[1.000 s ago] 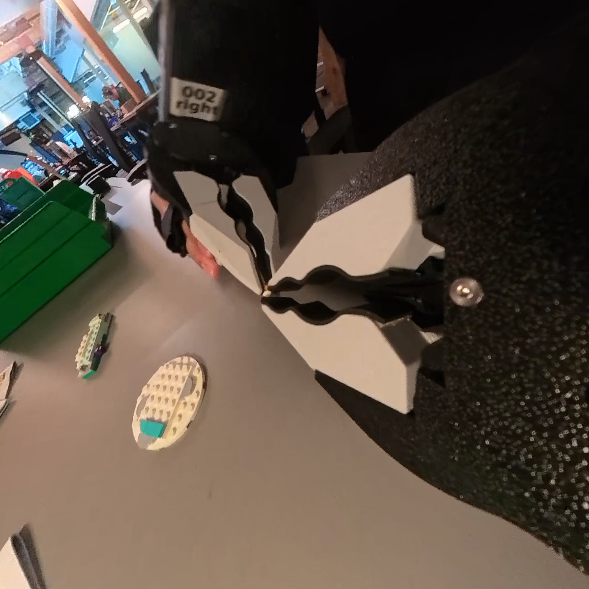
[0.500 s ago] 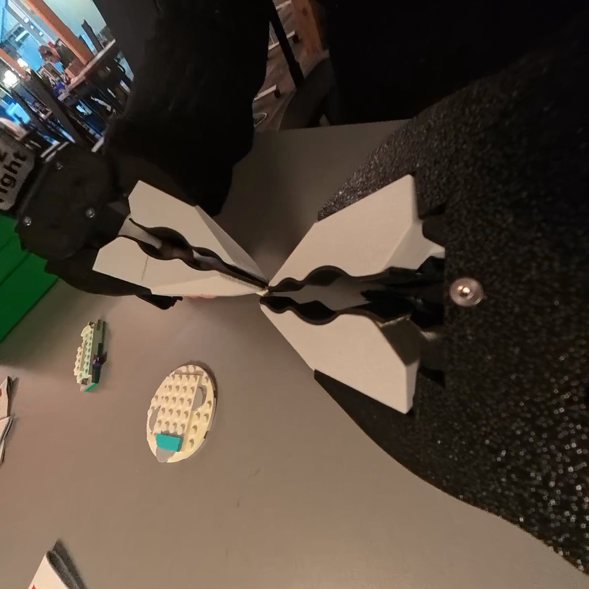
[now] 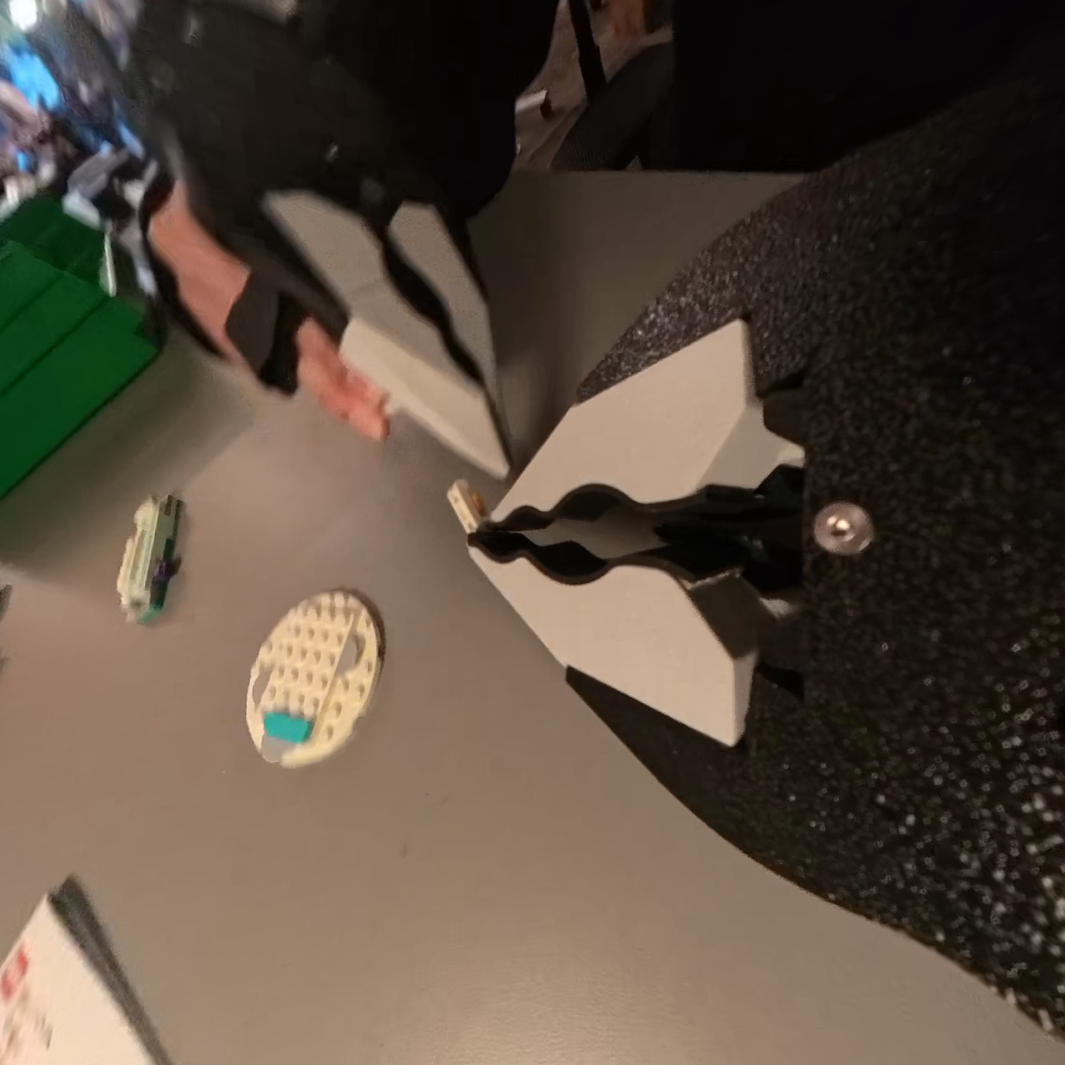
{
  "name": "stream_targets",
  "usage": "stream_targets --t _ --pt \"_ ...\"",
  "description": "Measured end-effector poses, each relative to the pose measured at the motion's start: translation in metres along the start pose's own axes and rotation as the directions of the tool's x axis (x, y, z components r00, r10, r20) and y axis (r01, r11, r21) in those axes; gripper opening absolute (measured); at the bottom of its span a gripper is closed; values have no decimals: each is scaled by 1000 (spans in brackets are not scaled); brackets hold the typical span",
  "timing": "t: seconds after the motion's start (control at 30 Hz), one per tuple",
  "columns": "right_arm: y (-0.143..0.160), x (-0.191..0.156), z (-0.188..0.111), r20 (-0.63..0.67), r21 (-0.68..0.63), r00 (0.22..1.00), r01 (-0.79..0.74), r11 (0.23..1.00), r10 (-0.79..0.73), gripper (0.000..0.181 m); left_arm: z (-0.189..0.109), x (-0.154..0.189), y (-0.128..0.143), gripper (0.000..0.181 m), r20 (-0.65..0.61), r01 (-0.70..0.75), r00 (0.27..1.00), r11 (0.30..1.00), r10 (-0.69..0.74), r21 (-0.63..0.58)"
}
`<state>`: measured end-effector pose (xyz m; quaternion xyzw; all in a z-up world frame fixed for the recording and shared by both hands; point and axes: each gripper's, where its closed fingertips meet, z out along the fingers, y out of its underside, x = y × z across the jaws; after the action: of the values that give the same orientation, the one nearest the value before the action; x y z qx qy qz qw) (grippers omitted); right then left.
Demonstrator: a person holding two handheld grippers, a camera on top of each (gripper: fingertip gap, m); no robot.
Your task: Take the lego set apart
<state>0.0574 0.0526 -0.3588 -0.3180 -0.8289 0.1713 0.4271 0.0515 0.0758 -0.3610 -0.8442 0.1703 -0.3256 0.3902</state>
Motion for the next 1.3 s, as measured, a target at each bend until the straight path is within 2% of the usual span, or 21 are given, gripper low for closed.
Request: stream_targets --t 0.03,0.1,0.2,0.3,0.47,0.53,0.6,0.63,0.67,0.73,0.77,0.8,0.83,0.87,0.97,1.07,1.13,1.3 --pt "-1 -4 0 -14 -23 998 58 998 -58 0 -3 -7 -2 0 24 6 1000 1000 -6 12" --pt "-3 -10 -2 -54 -49 987 147 988 -149 0 -8 -12 -7 0 -4 61 998 997 -61 48" --pt "0 -8 -4 -90 -37 994 64 997 -67 0 -9 -9 -6 0 -25 65 998 997 -64 48" --pt "7 13 -6 -240 -26 970 -28 999 21 0 -7 -9 -6 0 -36 87 996 995 -86 40" --pt "4 25 3 -356 -137 923 102 985 -144 17 -6 -8 -3 0 -67 119 991 993 -117 22" --pt "4 32 5 -388 -135 917 42 990 -91 22 -7 -8 -5 0 -75 130 989 991 -127 37" --pt "5 41 2 -411 -42 903 -153 987 122 19 -11 -8 -12 0 -77 130 989 988 -123 89" --pt "5 46 -1 -402 43 868 -301 953 292 19 -15 -6 -17 0 -85 114 991 984 -103 134" --pt "3 49 -3 -346 147 810 -453 879 475 19 -19 -3 -25 0 -90 91 993 977 -75 191" --pt "-5 61 -11 -175 327 636 -683 653 752 21 -26 4 -37 0 -78 17 997 957 6 289" --pt "-12 65 -14 -57 384 549 -759 526 834 22 -27 6 -42 0 -55 -28 997 947 48 320" --pt "-13 68 -15 23 398 480 -809 432 877 24 -28 8 -45 0 -28 -72 996 937 86 341" --pt "-12 70 -15 58 403 440 -832 382 896 24 -27 10 -47 0 -6 -111 993 929 121 352" --pt "-9 72 -14 56 404 423 -838 367 904 22 -26 10 -47 0 20 -136 990 927 138 349" --pt "11 73 -13 -39 359 433 -835 417 900 21 -27 0 -49 0 114 -163 985 923 131 349" --pt "24 63 -7 -126 249 540 -795 554 832 24 -32 -15 -51 0 195 -144 978 921 77 362" --pt "23 60 -3 -142 211 580 -774 597 802 31 -33 -15 -51 2 214 -166 973 919 93 358" --pt "2 59 0 -179 229 649 -703 673 739 47 -49 7 -48 43 311 -304 930 885 196 352"
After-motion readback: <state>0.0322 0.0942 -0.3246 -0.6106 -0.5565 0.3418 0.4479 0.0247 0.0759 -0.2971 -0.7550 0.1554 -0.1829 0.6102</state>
